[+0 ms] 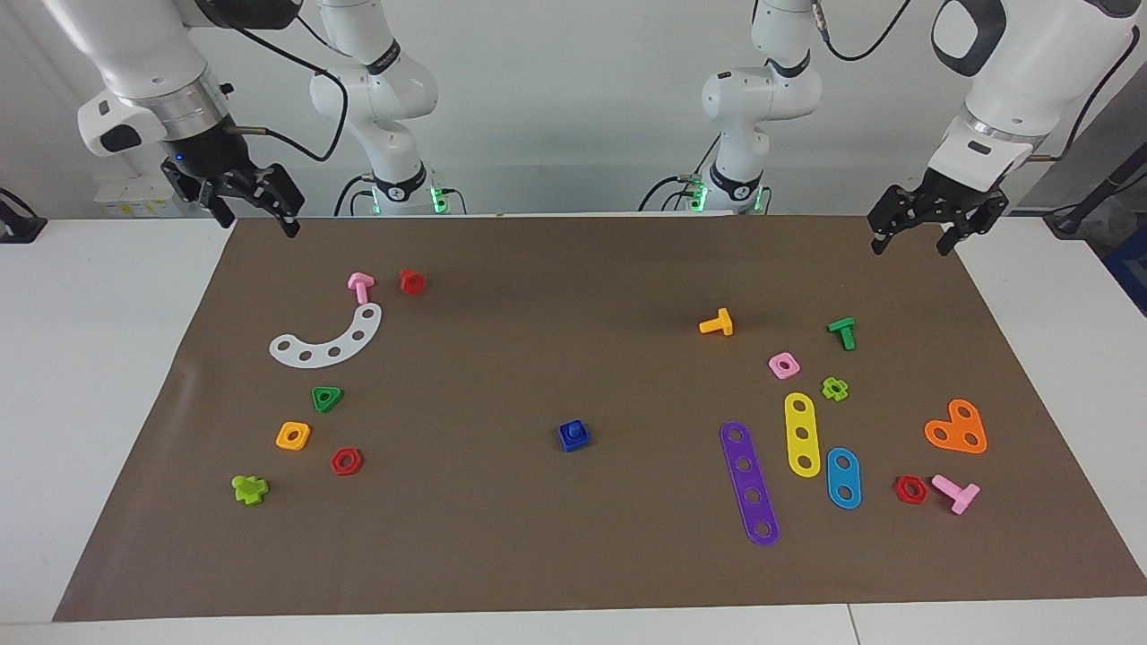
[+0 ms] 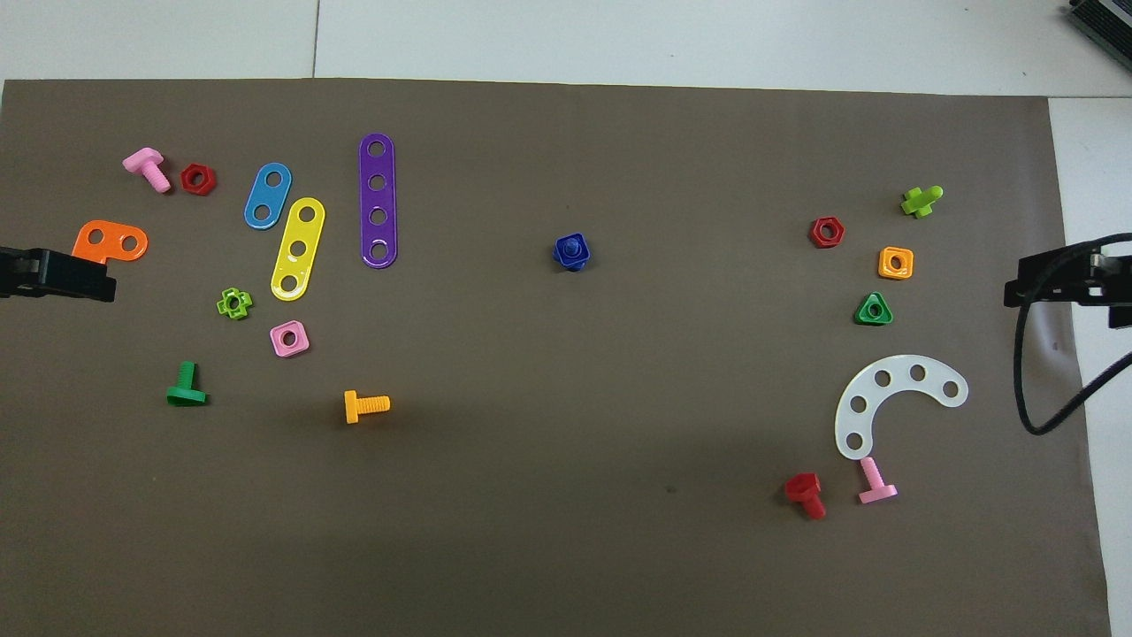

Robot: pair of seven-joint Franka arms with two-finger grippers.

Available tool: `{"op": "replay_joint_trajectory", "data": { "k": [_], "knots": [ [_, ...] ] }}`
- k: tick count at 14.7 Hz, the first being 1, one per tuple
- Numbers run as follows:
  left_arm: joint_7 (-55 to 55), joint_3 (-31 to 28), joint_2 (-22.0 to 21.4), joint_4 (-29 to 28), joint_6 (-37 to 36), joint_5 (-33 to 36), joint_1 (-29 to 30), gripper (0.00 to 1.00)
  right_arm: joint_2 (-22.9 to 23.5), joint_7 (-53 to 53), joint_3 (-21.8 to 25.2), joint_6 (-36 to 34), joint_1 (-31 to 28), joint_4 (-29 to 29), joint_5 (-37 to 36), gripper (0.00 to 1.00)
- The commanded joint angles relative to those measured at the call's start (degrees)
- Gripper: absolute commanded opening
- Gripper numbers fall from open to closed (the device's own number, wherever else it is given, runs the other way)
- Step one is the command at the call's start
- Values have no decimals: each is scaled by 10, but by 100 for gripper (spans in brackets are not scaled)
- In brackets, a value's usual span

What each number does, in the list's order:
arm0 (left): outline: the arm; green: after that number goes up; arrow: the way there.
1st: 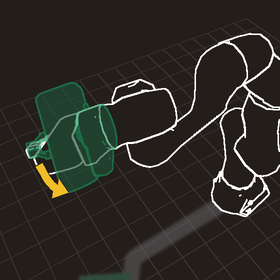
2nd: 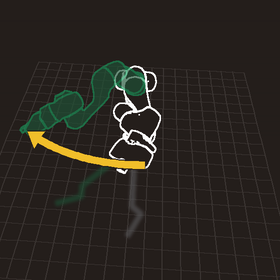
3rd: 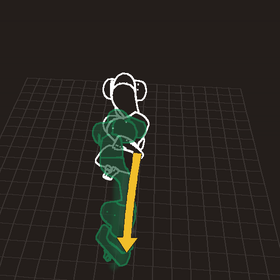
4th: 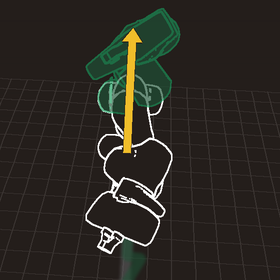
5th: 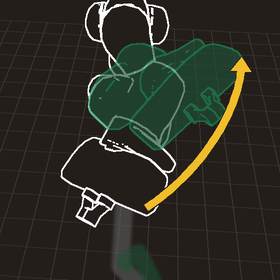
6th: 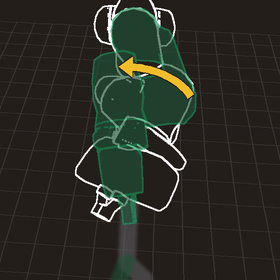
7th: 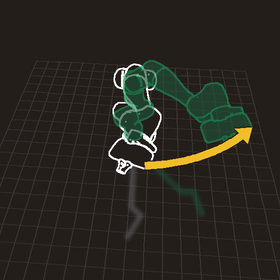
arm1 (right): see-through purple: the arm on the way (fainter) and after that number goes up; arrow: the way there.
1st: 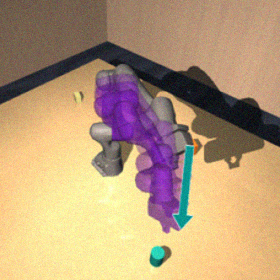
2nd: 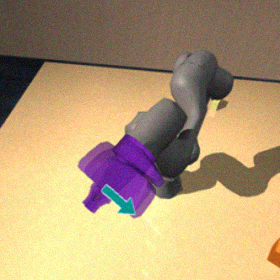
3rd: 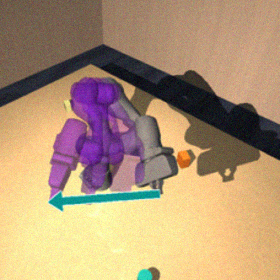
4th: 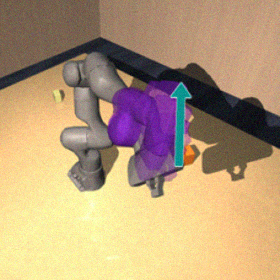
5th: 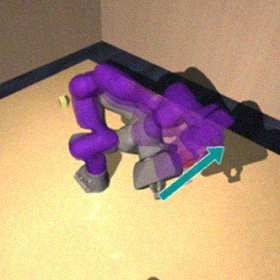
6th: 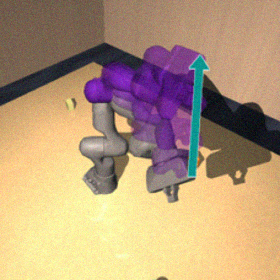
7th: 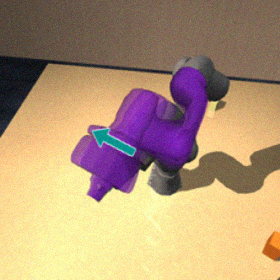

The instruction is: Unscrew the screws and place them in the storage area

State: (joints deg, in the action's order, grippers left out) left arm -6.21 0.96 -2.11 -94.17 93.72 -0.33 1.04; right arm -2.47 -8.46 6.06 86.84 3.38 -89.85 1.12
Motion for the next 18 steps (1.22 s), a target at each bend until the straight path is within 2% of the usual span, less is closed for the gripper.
{"op": "replay_joint_trajectory", "data": {
  "k": [1,6,10,14,16,18],
  "knots": [
    [2,0,-16,-16,-1,-1,4,100,-13,52,3,7,-2,-16,12,100],
    [1,1,-25,-26,-18,-1,0,100,-13,52,2,4,-6,-15,12,100],
    [11,5,-32,-48,5,-2,-20,100,-13,52,2,2,-1,-15,12,100],
    [116,5,-23,-66,35,-4,-113,100,-13,52,2,2,-1,-15,12,100],
    [145,4,1,-63,32,-4,-153,100,-13,52,2,2,-1,-15,12,100],
    [224,5,46,-37,47,-6,-194,100,-13,52,2,2,-1,-15,12,100]
  ]
}}
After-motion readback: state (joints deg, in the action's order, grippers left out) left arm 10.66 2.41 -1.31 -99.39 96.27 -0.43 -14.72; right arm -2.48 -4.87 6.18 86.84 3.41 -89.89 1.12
